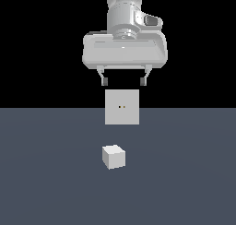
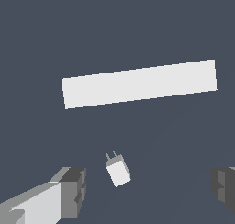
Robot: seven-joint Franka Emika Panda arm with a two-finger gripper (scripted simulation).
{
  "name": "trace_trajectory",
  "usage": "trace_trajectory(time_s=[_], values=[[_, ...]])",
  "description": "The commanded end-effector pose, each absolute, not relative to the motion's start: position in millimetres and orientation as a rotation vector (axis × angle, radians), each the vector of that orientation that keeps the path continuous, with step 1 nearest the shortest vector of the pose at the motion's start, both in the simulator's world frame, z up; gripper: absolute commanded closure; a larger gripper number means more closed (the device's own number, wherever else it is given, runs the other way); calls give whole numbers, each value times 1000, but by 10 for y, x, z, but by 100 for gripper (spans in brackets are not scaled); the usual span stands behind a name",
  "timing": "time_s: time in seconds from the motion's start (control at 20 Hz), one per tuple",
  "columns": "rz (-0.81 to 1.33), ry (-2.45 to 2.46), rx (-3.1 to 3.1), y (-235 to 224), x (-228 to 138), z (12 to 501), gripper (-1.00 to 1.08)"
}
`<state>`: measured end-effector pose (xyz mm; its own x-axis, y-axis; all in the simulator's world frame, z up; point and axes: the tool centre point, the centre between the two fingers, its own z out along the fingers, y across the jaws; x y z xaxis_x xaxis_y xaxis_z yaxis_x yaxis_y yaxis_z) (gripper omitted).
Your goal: Plug the charger into the wall socket.
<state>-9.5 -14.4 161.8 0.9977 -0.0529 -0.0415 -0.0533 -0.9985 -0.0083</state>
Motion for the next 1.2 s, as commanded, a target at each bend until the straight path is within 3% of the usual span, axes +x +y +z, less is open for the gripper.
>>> trace_trajectory(time_s=[0.0, 1.15], values=[[65, 83, -3130, -144, -95, 1618, -92], [-136, -260, -3104, 14, -514, 1164, -92]])
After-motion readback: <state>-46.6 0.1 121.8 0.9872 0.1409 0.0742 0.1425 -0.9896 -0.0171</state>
